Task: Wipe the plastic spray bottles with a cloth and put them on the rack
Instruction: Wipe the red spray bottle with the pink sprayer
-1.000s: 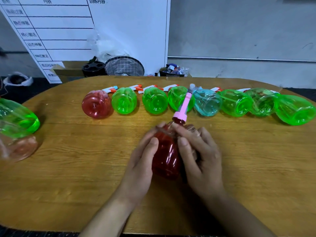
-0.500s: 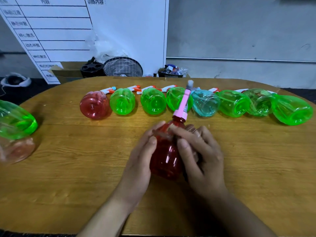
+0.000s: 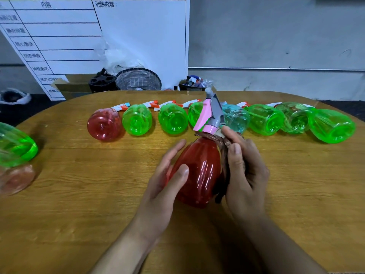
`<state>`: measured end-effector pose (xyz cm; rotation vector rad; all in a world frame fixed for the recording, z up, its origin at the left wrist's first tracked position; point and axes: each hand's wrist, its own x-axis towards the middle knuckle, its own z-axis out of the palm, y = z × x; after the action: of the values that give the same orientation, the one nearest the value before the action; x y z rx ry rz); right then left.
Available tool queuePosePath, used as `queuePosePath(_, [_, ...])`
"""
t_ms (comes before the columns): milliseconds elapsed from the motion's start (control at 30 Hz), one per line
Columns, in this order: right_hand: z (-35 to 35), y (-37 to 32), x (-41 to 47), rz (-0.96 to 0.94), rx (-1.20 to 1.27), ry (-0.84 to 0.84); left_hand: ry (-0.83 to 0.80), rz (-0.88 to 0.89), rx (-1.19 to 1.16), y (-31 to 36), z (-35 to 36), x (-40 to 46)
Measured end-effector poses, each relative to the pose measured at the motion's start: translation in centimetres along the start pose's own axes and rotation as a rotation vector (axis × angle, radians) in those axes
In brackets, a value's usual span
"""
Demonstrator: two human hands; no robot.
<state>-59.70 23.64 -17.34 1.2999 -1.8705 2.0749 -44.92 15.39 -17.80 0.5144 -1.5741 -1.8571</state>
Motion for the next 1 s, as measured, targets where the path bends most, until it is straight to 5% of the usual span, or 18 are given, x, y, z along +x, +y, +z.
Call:
queuePosePath(233, [0.1,0.5,0.0,-0.033,-0.154,-0.130,0.018,-0.008,0.025,-0.9,0.1,-0.1])
queuePosePath(567, [1.4,-0.4,-3.4,-0.513,-0.344,-0.428,0.158,-0.028,-0.154,-0.2,-1.2,0.5])
queuePosePath(800, [-0.1,0.0,-0.8,-0.130,-0.185,-0.101,0.090,-0.052,-0.051,-0.1,0.1,0.4])
queuePosePath(1000, [0.6,0.0,-1.6,-0.126,-0.205,-0.167,0.075,-0.068,-0.112,-0.8,-0.2,0.4])
